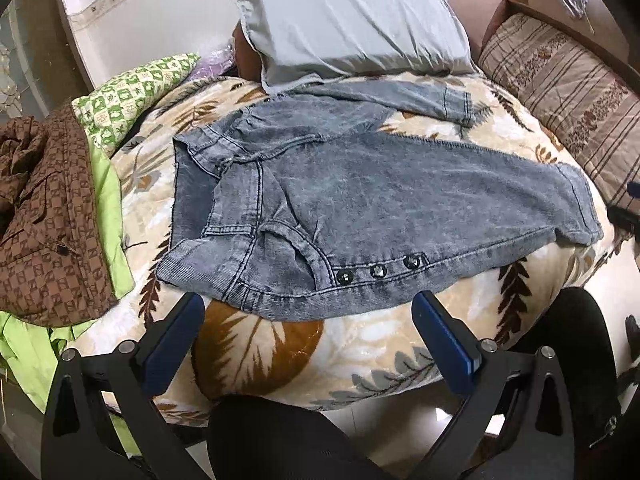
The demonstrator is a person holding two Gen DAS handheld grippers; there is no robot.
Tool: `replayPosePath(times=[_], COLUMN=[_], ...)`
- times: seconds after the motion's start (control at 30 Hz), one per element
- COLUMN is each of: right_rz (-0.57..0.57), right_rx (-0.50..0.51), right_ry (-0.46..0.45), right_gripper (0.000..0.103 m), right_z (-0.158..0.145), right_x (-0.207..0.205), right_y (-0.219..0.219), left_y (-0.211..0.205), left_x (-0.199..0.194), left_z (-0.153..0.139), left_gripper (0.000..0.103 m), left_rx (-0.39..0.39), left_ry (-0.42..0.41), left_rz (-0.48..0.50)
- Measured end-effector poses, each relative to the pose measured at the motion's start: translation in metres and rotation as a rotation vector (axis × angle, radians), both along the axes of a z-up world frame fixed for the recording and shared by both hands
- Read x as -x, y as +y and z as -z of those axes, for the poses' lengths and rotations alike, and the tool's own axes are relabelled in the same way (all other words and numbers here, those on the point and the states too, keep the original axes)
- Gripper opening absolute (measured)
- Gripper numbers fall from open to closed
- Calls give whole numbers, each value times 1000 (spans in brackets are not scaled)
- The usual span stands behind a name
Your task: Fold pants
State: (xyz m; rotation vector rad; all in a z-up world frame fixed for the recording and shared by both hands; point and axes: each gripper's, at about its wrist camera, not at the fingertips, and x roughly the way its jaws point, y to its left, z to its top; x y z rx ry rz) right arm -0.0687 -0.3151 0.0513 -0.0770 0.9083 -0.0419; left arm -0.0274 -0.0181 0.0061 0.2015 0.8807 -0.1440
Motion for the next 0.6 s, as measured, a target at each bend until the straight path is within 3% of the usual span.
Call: replayPosePath(times=[0.2, 0.37, 0.6], right_rz=[3, 62, 69], right_rx=[29, -44, -54], right_ry=[5, -12, -13], right_gripper=[103, 103, 103], right_z=[-5, -8, 0], right_x=[2, 3, 1], right_y=[-5, -16, -20], left_y=[-3, -5, -10], left_x=[3, 6, -1], left_z=[-9, -18, -26], left_gripper=[103, 103, 103], left_rx=[16, -6, -11], left_ry=[-32, -43, -33], left_rz=[-21, -15, -10])
